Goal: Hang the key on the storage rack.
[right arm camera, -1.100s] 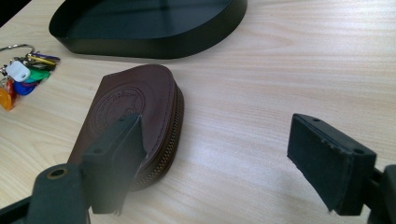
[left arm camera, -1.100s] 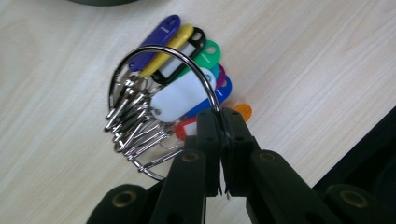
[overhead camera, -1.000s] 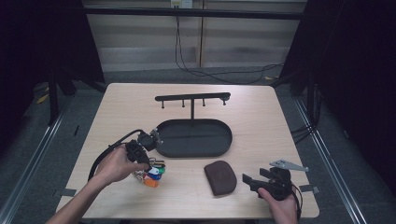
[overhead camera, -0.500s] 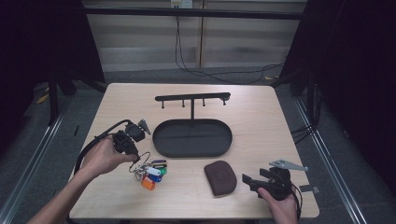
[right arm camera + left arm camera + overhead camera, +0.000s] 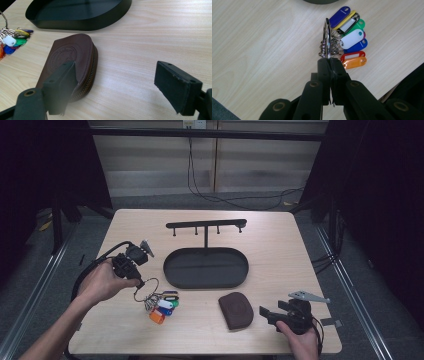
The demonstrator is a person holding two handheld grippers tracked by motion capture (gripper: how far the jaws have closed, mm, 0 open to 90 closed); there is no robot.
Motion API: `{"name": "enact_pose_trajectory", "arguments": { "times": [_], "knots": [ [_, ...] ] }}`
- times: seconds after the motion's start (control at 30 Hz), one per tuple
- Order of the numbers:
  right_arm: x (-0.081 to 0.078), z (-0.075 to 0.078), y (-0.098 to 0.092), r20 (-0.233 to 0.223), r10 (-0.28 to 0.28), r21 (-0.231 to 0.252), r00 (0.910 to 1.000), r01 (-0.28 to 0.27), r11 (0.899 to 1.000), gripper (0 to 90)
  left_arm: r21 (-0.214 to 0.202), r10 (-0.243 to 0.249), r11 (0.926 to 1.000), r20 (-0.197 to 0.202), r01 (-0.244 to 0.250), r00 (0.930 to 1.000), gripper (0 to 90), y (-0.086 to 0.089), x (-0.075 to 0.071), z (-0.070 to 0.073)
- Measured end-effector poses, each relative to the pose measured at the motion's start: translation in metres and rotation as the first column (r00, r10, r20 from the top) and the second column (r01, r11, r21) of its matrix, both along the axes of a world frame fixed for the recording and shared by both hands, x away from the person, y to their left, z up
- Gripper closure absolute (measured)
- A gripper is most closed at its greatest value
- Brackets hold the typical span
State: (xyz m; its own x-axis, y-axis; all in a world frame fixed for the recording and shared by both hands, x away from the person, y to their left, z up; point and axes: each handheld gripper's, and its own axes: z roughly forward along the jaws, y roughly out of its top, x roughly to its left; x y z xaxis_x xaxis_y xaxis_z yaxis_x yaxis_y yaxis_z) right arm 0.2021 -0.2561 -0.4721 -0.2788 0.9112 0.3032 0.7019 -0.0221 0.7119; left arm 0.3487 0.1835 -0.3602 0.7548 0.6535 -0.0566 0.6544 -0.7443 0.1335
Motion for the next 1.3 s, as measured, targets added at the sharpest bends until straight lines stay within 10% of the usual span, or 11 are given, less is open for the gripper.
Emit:
{"name": "enact_pose_trajectory", "arguments": {
  "times": [1.3],
  "knots": [
    [0.0,0.0,0.0,-0.004,0.002,0.004,1.0,-0.002,1.0,17.6,-0.023,-0.064,0.9976,0.051,0.065,0.9967,87.9,-0.013,-0.01,0.065]
  ]
}}
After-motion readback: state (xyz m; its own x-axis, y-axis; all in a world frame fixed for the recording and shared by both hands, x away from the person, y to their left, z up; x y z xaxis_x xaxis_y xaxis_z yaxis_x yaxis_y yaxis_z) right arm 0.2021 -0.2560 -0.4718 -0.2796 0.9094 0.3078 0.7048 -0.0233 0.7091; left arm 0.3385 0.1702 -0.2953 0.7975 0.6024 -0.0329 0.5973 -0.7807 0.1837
